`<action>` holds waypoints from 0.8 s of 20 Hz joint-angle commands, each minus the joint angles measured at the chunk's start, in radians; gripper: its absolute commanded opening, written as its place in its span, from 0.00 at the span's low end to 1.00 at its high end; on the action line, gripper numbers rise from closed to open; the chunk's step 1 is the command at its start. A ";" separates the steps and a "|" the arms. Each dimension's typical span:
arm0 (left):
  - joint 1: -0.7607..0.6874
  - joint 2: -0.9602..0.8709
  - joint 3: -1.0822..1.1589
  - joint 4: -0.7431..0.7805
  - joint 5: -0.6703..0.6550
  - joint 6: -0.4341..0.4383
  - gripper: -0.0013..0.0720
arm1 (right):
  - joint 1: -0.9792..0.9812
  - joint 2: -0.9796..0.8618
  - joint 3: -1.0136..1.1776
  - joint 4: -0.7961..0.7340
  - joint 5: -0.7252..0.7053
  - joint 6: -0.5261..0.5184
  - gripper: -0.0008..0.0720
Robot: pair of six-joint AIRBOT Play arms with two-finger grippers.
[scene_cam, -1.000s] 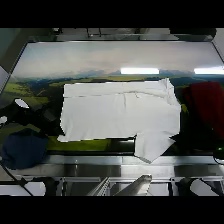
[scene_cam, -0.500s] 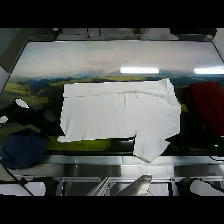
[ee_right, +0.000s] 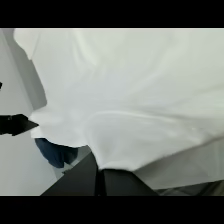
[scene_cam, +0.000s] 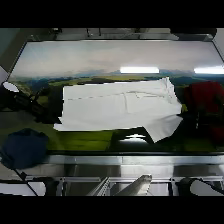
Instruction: Fold the shirts.
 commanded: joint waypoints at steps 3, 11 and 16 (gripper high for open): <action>0.000 -0.124 0.269 -0.106 -0.031 -0.059 0.05 | 0.147 -0.137 0.186 0.186 -0.143 0.019 0.03; -0.008 -0.458 0.733 -0.116 -0.022 -0.167 0.05 | 0.290 -0.596 0.648 0.377 -0.264 0.020 0.03; -0.008 -0.619 0.907 -0.259 0.030 -0.180 0.05 | 0.296 -0.747 0.783 0.406 -0.336 0.018 0.05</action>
